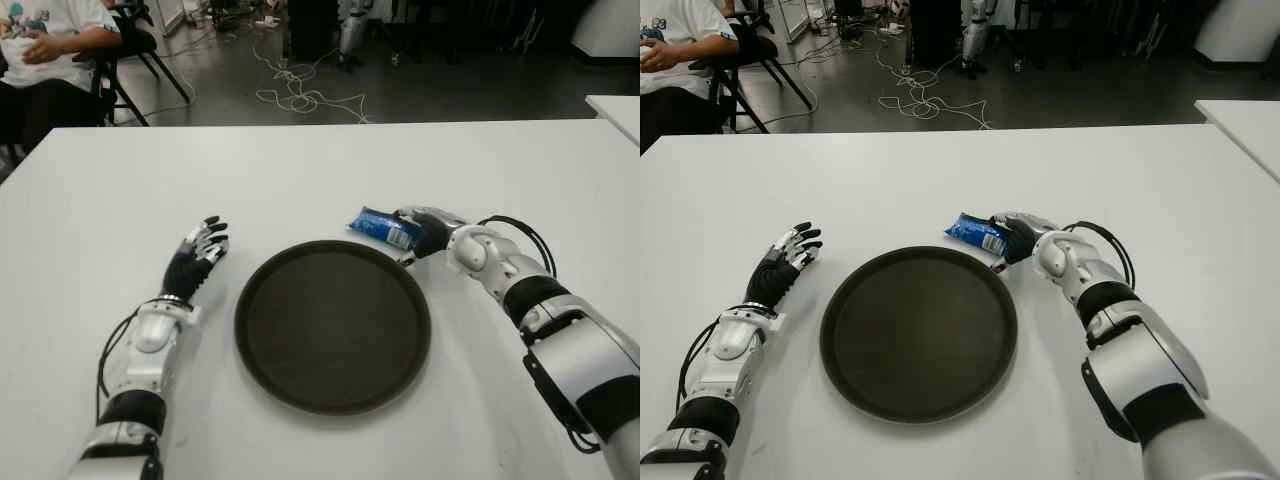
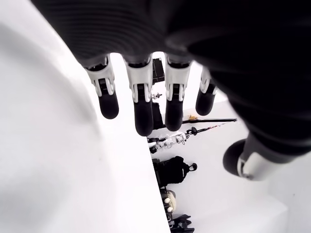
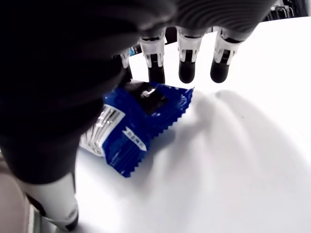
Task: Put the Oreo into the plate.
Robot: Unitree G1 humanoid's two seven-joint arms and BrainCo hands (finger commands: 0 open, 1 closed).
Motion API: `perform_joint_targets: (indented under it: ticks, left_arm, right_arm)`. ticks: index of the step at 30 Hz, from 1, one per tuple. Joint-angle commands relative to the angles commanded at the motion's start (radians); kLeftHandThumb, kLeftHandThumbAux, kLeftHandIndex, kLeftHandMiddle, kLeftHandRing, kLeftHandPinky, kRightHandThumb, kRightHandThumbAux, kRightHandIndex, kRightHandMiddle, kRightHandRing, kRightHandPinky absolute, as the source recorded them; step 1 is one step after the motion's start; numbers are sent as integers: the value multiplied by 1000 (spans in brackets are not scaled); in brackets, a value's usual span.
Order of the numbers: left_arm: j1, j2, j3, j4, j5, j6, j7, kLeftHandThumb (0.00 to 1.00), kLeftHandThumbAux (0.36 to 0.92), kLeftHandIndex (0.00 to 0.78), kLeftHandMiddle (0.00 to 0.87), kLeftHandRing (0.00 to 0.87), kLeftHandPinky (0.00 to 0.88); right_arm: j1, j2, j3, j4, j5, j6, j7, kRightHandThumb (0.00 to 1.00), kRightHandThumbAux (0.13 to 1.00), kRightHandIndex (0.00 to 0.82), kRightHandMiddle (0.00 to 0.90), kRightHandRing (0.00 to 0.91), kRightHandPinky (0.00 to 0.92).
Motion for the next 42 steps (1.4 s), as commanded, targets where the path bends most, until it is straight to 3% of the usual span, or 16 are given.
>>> perform_joint_targets:
  ticks: [12, 33, 39, 42]
  left_arm:
    - [4, -16, -1, -13, -5, -7, 6, 208, 499, 84, 160, 142, 118]
    - [8, -30, 4, -17, -43, 2, -28, 272, 480, 83, 172, 155, 114]
    - [16, -32, 1, -30, -40, 12, -26, 277, 490, 86, 176, 157, 115]
    - [21, -32, 2, -30, -40, 6, -27, 283, 483, 83, 172, 153, 103]
  right_arm:
    - [-22, 2, 39, -1, -20, 7, 21, 0, 799, 56, 70, 60, 73]
    - [-38, 12, 89, -4, -34, 14, 48, 0, 814, 49, 69, 62, 72]
    - [-29, 16, 97, 2, -50, 18, 1, 0, 789, 95, 100, 97, 104]
    - [-27, 18, 93, 1, -52, 25, -27, 0, 753, 158, 145, 143, 148]
